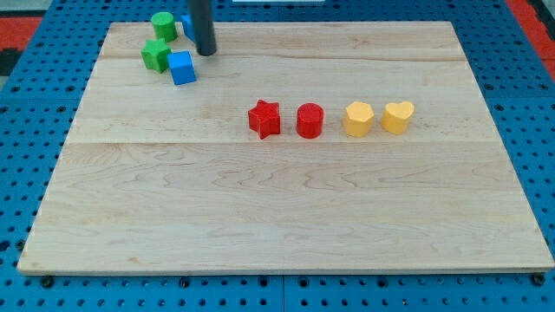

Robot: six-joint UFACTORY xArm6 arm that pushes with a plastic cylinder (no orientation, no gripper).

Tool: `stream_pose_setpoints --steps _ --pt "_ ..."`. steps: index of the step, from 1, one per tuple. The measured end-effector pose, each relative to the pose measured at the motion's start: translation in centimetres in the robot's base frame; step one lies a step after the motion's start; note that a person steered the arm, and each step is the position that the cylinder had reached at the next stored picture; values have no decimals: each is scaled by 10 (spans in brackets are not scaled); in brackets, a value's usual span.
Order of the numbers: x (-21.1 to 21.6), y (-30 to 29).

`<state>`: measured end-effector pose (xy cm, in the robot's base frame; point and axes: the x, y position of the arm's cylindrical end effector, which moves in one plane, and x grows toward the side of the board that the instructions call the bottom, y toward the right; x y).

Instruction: Slide the blue cube bottom of the green star

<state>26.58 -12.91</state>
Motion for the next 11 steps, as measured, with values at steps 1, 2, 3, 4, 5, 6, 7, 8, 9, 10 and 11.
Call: stream_pose_setpoints --steps 1,2,3,4,5,6,7,8,9,10,11 --pt "38 -14" --pt "56 -12" --pt "59 31" --pt "86 20" --pt "103 -8" --pt "73 24" --pt "61 29" --pt "81 4" --pt "90 -22" --pt "90 -2" --pt "41 75"
